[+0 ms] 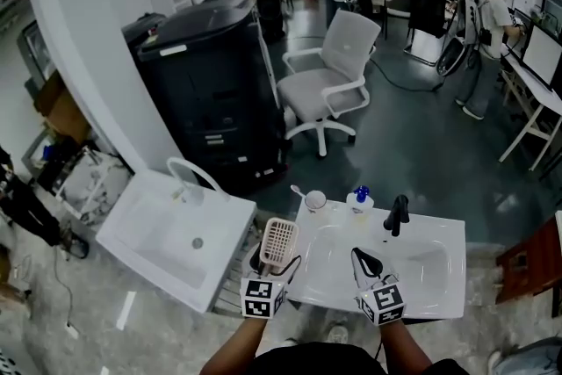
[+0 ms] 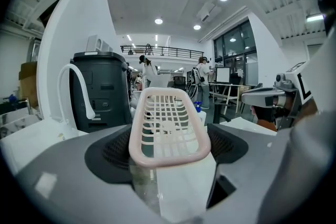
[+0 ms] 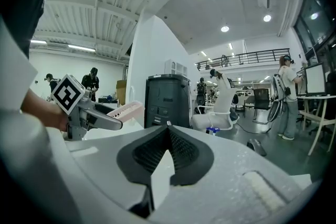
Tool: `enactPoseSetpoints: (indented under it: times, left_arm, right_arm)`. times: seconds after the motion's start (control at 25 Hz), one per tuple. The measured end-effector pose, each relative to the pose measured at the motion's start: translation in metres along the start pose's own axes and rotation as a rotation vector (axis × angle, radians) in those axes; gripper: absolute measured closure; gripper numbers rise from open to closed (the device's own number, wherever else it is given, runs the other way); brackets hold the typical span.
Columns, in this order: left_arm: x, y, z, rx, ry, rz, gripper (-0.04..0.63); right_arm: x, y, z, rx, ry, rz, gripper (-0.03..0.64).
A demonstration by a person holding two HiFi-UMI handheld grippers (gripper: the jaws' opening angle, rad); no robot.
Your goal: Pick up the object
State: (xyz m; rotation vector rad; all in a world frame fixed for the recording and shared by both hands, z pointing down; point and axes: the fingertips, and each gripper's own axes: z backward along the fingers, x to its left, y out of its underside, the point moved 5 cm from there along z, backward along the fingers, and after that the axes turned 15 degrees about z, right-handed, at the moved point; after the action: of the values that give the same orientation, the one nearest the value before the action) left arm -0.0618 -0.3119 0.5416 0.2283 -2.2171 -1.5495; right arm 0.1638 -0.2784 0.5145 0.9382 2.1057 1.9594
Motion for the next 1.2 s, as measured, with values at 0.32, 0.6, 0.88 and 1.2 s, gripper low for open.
enactPoseSetpoints:
  times: [0.32, 0.6, 0.88, 1.2]
  left_arm:
    - [-0.006, -0.009, 0.008, -0.032, 0.004, -0.019, 0.132]
    - [-0.008, -0.008, 0.011, -0.042, 0.007, 0.005, 0.132]
    - [-0.019, -0.017, 0.010, -0.065, 0.035, -0.025, 0.132]
    - [-0.025, -0.020, 0.007, -0.068, 0.055, -0.027, 0.132]
  right_arm:
    - [-0.004, -0.016, 0.009, -0.035, 0.021, 0.028, 0.614]
    - [-0.009, -0.020, 0.017, -0.040, 0.044, 0.053, 0.615]
    - [-0.011, -0.025, 0.030, -0.046, 0.074, 0.083, 0.615]
    - [-0.015, -0.033, 0.035, -0.083, 0.098, 0.084, 0.615]
